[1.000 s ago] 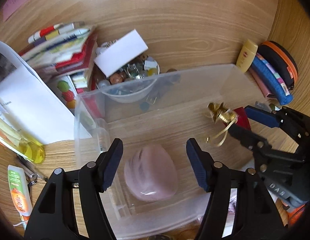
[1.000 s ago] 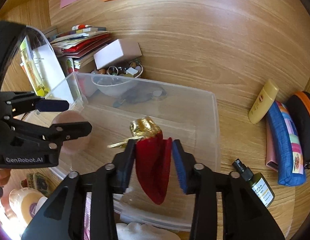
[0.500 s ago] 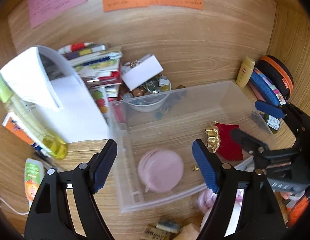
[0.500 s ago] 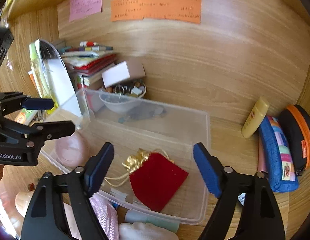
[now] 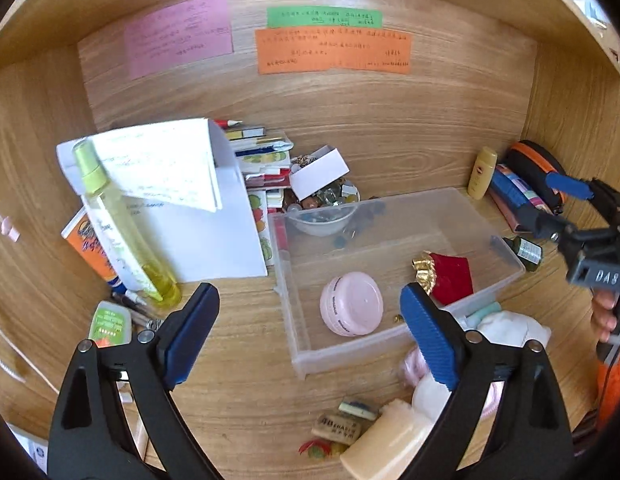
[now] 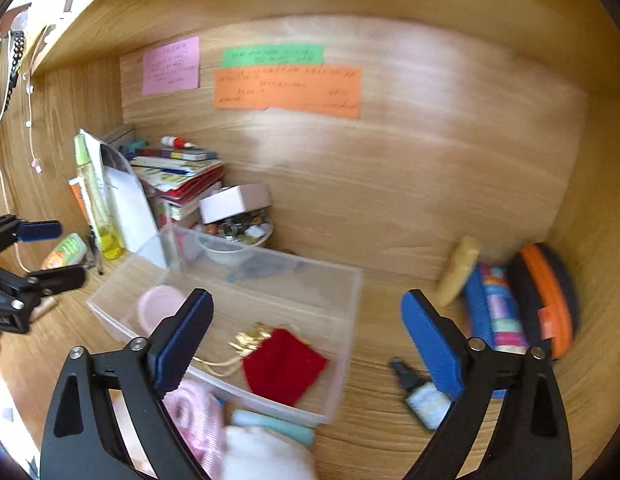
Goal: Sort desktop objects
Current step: 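Grasp the dark green spray bottle with the right gripper while the left grasps the cream jar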
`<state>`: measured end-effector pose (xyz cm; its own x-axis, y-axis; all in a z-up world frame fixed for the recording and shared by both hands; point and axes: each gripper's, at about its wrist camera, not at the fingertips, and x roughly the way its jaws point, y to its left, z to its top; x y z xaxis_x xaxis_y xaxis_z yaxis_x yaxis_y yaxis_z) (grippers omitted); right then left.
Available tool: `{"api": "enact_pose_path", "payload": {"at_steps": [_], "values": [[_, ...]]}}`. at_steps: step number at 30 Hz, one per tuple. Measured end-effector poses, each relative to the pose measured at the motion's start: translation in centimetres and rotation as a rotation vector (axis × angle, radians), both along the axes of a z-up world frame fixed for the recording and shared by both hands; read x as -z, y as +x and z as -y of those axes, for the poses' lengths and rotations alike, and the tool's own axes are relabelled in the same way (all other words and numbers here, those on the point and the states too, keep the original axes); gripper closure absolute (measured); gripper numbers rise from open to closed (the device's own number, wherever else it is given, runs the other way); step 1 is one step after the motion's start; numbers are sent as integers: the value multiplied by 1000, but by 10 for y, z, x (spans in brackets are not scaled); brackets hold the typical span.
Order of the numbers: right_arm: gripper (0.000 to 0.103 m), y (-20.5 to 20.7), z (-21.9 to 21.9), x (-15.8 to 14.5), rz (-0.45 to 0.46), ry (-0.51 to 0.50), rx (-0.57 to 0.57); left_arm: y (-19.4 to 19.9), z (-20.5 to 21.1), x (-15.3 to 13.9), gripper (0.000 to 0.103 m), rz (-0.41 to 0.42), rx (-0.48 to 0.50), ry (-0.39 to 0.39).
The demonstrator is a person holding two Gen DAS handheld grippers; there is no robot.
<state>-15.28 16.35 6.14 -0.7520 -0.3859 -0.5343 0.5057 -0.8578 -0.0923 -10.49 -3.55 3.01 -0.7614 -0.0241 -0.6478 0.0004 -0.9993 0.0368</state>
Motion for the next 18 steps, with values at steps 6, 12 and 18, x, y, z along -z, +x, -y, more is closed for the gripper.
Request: {"api": "enact_pose_path", "payload": {"at_steps": [6,12,18], "values": [[8,5,-26,-2,-32,76,73,21,4,15,10,42,8,9],[8,1,-55,15,14,155,138,49,-1,33,10,87,32,-11],[8,-6,-76,41,88,209,183,71,-2,61,9,191,63,1]]}}
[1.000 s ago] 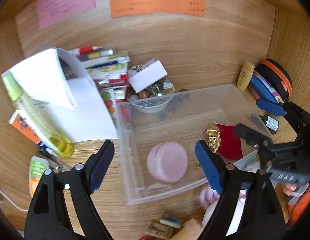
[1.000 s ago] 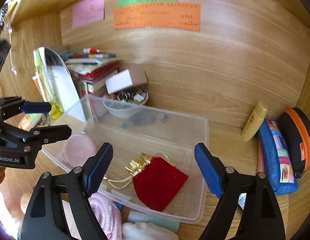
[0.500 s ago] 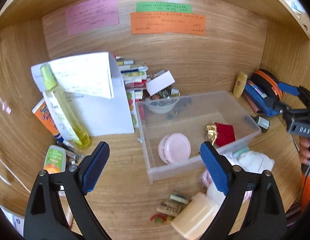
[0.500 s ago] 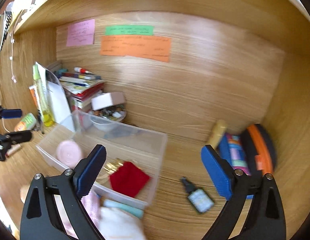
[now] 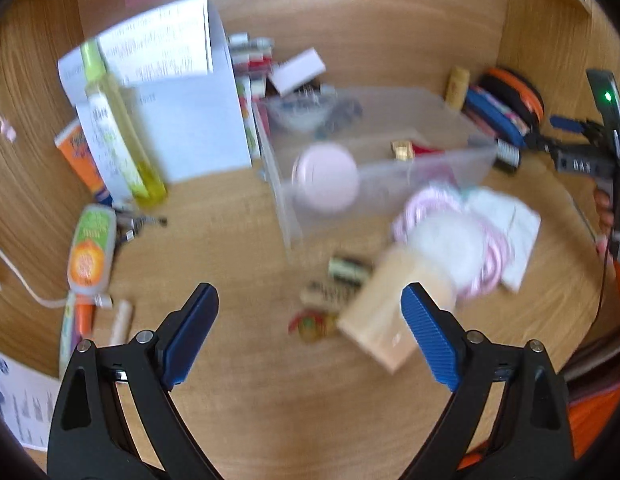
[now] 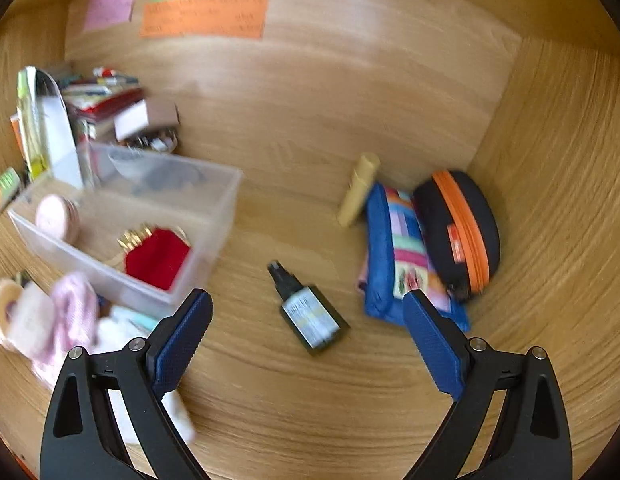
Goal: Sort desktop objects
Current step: 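Grasp the dark green spray bottle with the right gripper while the left grasps the cream jar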
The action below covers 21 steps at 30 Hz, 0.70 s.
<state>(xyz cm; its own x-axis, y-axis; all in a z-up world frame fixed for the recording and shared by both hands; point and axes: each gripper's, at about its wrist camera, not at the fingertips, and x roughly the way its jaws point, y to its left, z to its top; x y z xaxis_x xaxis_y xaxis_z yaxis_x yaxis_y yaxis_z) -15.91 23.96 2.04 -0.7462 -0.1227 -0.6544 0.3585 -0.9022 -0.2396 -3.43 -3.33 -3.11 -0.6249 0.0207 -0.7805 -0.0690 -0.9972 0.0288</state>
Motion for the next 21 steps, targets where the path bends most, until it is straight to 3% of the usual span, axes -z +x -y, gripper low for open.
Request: {"api": "enact_pose_path", "payload": {"at_steps": [7,21], "values": [[8,-22,-7,30,95,34,7,13,-7,13,9,64,51,53],[6,-68,-9,67,258,61,-6,-23,-43,36,9,113,152,11]]}}
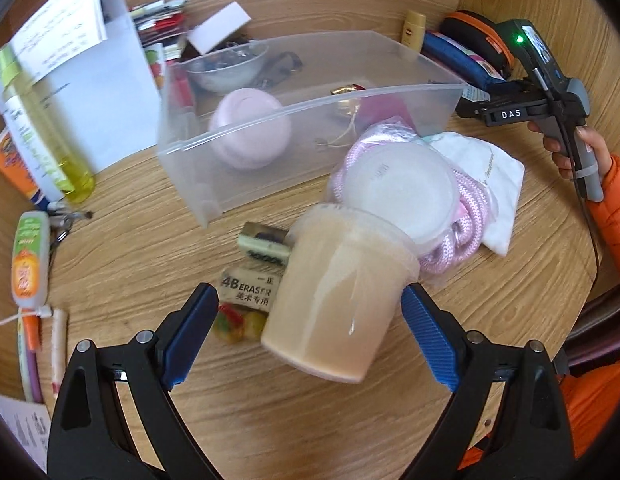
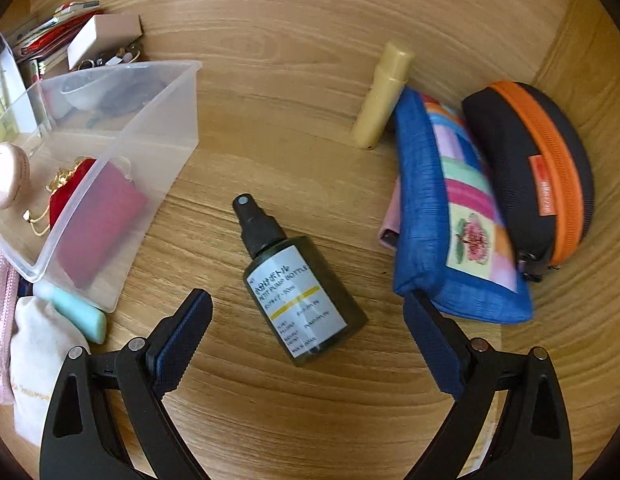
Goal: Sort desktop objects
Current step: 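Grasp the dark green spray bottle with the right gripper while the left grasps the cream jar, then lower the green bottle and cream jar into the clear box and open both grippers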
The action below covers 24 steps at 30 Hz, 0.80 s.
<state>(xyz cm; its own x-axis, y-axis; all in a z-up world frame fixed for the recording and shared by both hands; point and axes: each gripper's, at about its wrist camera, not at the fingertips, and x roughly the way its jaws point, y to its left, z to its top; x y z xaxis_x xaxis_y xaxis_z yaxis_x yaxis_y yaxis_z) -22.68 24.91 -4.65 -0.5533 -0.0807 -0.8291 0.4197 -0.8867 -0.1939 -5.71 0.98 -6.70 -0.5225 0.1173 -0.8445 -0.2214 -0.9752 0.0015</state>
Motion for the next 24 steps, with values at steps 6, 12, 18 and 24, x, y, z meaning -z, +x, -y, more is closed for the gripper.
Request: {"api": "enact_pose_path", "payload": {"at_steps": [6,12,18,24], "values": [[25,1,6,7,43,12,-50,-6,-14,7,9,28,62,17],[59,7,2,3,66,-35,-67,-5,-26,9,26,-15,95,-3],[61,23,-7,-4,49,-84,-66,-4,-16,11,34,-25,63,18],[62,42,-18,-21,33,-183,-69,3,-5,4,36,-49,1,52]]}}
